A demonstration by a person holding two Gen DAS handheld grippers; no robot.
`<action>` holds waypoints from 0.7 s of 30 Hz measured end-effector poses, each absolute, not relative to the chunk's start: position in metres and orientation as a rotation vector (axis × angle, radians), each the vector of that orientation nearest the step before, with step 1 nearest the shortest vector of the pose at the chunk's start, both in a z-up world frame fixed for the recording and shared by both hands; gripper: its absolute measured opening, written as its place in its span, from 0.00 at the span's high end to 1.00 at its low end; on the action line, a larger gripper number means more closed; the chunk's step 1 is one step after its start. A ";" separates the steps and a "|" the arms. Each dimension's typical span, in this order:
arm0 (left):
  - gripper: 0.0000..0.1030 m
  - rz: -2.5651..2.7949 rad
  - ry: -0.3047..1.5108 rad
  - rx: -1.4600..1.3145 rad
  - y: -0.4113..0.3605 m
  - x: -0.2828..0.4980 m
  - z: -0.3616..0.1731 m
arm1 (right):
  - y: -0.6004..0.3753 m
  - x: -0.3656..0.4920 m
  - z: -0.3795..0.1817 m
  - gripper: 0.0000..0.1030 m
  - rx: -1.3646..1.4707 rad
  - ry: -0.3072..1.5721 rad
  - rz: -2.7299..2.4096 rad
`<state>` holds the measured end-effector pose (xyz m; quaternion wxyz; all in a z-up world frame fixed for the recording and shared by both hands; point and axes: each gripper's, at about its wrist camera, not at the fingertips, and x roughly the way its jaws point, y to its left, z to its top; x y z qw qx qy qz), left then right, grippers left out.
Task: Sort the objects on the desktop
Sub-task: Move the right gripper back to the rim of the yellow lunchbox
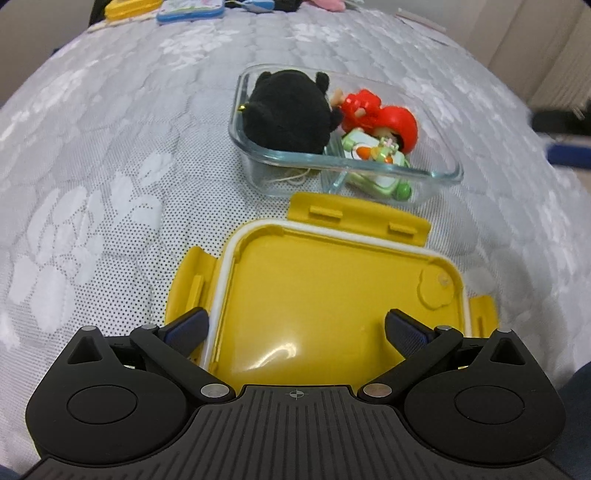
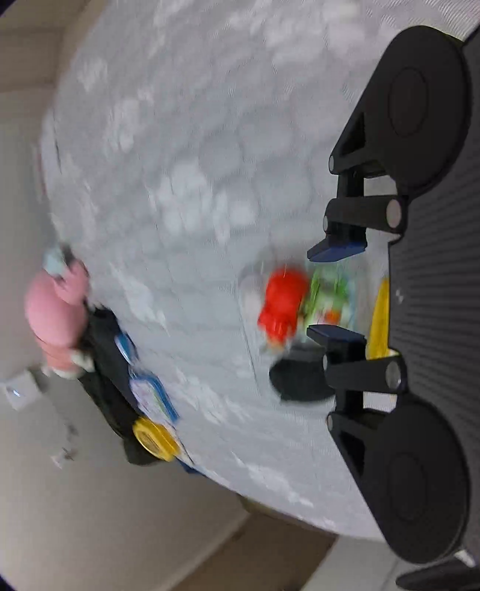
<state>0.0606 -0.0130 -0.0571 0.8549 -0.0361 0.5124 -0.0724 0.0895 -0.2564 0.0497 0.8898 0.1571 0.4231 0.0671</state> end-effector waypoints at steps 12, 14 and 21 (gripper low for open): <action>0.00 -0.068 0.900 0.008 -0.015 0.038 -0.032 | -0.253 0.051 -0.017 0.48 0.235 0.924 0.146; 0.00 -0.060 0.857 0.029 -0.017 0.034 -0.027 | -0.252 0.051 -0.020 0.47 0.224 0.940 0.134; 0.00 -0.050 0.851 0.096 -0.026 0.030 -0.026 | -0.244 0.045 -0.029 0.26 0.179 0.994 0.117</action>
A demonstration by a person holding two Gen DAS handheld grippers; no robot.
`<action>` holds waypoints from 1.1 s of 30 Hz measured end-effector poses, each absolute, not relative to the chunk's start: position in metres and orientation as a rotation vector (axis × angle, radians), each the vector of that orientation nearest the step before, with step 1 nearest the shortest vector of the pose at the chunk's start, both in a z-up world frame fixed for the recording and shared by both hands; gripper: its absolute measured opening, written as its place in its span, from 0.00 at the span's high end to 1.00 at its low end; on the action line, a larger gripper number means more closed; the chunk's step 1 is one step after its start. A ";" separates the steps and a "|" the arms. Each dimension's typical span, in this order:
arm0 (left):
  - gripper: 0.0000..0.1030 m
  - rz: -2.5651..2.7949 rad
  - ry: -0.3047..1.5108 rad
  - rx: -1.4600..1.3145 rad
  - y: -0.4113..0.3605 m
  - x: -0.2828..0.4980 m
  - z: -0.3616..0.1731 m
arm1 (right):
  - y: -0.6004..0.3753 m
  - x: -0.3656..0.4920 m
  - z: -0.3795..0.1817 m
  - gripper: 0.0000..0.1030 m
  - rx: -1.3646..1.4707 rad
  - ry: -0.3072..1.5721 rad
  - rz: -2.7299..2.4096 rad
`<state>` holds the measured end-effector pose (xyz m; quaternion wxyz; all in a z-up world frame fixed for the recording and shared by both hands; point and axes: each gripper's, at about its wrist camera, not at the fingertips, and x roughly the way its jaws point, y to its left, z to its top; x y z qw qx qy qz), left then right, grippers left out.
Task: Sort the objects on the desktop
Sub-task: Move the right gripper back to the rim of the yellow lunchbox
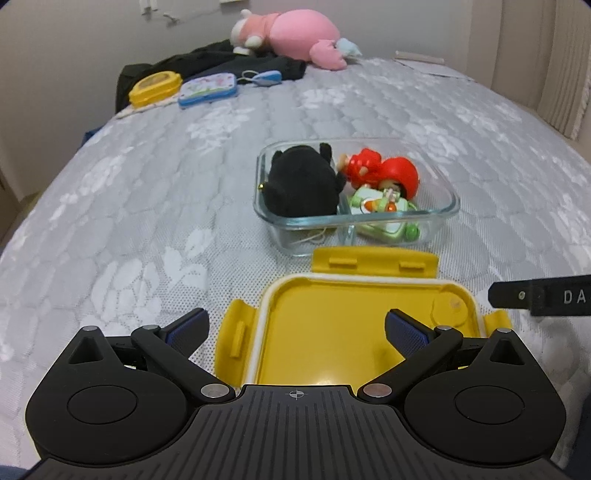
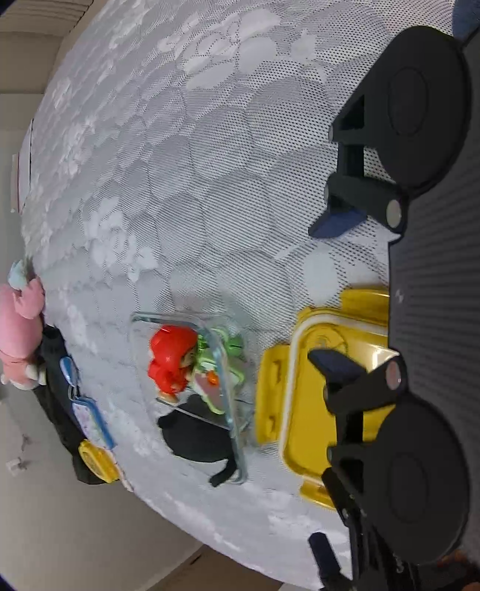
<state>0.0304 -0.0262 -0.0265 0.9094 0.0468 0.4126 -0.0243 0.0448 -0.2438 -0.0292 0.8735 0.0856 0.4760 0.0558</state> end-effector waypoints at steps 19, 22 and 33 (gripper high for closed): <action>0.00 -0.048 0.854 -0.319 0.051 0.022 -0.005 | -0.249 0.034 -0.025 0.51 0.207 1.023 0.078; 0.00 -0.040 0.892 -0.376 0.055 0.025 -0.011 | -0.240 0.033 -0.028 0.40 0.160 1.045 0.093; 0.00 -0.113 0.954 -0.225 0.031 0.025 -0.016 | -0.234 0.041 -0.048 0.34 0.114 1.141 0.033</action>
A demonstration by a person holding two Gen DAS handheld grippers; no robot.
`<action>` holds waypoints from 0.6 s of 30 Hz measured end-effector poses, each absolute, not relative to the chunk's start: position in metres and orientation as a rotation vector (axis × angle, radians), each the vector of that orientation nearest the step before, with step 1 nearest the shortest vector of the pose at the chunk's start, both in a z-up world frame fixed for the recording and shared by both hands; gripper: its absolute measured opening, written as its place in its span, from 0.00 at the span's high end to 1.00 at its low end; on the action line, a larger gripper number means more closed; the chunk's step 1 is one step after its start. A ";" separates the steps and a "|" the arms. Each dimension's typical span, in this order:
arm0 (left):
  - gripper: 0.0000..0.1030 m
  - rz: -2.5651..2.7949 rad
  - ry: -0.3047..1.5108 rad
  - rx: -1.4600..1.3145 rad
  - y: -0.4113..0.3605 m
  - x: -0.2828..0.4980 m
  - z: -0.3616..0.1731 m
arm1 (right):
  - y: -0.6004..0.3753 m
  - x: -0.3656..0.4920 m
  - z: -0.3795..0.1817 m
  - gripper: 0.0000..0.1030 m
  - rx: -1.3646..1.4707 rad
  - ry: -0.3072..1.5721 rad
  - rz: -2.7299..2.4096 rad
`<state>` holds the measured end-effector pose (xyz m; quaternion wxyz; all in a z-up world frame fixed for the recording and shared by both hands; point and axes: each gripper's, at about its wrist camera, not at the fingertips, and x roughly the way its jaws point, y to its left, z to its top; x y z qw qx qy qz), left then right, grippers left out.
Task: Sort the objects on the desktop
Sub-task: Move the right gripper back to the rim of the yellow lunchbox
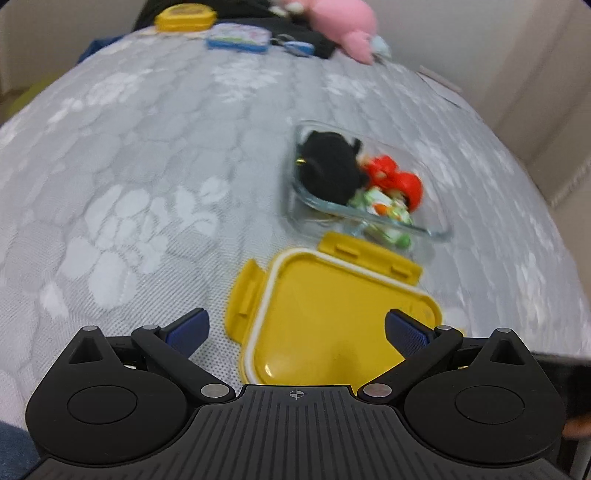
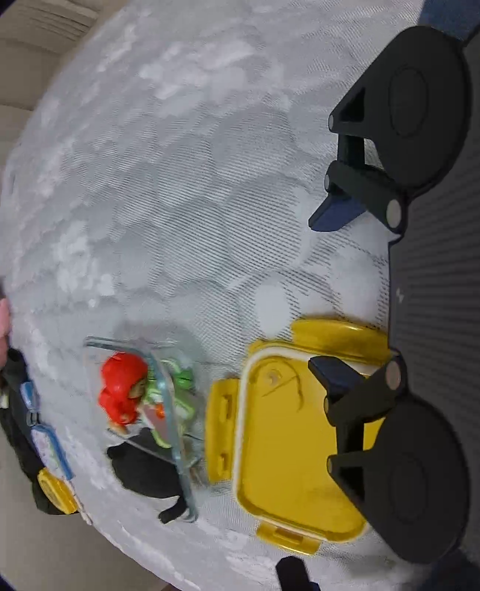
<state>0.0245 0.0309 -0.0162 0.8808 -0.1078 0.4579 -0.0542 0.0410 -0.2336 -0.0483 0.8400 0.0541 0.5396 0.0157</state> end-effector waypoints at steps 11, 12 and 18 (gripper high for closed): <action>0.00 -0.128 0.915 -0.059 0.010 0.014 -0.013 | -0.242 0.039 -0.052 0.79 0.291 1.155 0.116; 0.00 -0.127 0.913 -0.056 0.010 0.014 -0.012 | -0.241 0.038 -0.051 0.83 0.278 1.147 0.117; 0.00 -0.141 0.894 -0.013 0.004 0.010 -0.008 | -0.244 0.034 -0.042 0.85 0.298 1.081 0.136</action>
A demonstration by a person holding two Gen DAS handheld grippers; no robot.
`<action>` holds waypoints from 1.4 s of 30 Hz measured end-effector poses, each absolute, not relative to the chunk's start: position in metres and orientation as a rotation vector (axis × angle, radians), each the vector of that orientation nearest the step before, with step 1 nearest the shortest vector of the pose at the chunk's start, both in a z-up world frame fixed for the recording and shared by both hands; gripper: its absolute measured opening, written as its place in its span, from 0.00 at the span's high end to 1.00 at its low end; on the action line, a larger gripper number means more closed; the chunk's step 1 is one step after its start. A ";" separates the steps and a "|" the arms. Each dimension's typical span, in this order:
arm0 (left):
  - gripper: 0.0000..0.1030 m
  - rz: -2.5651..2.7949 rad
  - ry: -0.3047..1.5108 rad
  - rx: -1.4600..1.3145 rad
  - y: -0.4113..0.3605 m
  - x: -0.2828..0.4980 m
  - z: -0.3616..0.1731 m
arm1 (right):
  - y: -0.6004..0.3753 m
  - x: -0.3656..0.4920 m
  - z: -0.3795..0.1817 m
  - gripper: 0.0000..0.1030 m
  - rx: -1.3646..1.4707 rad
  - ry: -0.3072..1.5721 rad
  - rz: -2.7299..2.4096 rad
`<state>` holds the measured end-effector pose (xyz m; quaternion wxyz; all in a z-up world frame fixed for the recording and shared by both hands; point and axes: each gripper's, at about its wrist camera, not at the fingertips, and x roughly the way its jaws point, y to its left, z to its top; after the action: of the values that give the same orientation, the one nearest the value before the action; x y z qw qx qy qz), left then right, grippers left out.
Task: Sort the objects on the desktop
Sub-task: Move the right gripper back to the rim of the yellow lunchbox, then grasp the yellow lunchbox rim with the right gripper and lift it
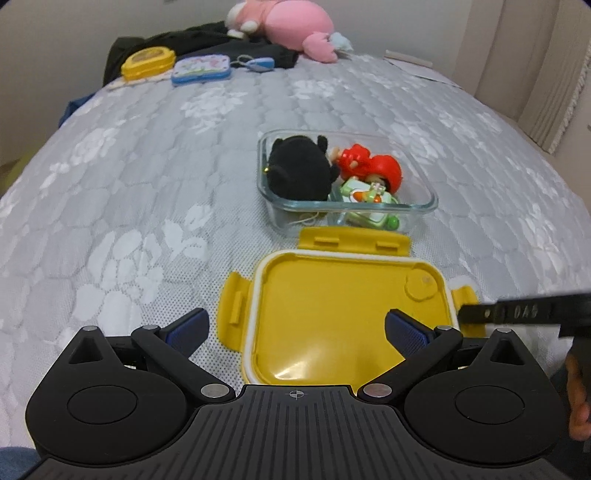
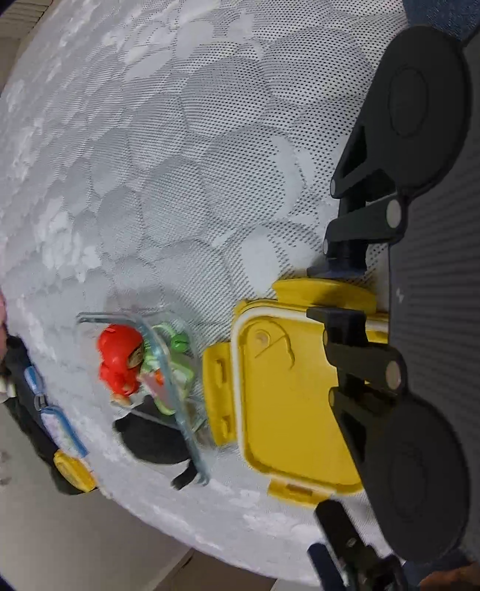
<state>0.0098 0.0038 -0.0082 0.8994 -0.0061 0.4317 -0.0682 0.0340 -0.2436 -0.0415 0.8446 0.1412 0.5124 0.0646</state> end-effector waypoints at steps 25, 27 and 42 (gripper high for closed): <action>0.00 -0.018 0.743 0.569 -0.085 -0.037 0.048 | -0.240 0.032 0.032 0.92 0.684 0.962 0.518; 0.00 -0.005 0.747 0.555 -0.070 -0.036 0.058 | -0.226 0.037 0.046 0.92 0.693 0.967 0.575; 0.00 -0.024 0.883 0.096 0.060 -0.016 0.100 | -0.073 0.063 0.114 0.92 0.462 1.027 0.820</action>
<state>-0.0163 0.0603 0.0996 0.9029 0.0465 0.4272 -0.0114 0.0635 -0.0730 0.1137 0.7670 0.2130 0.4731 0.3776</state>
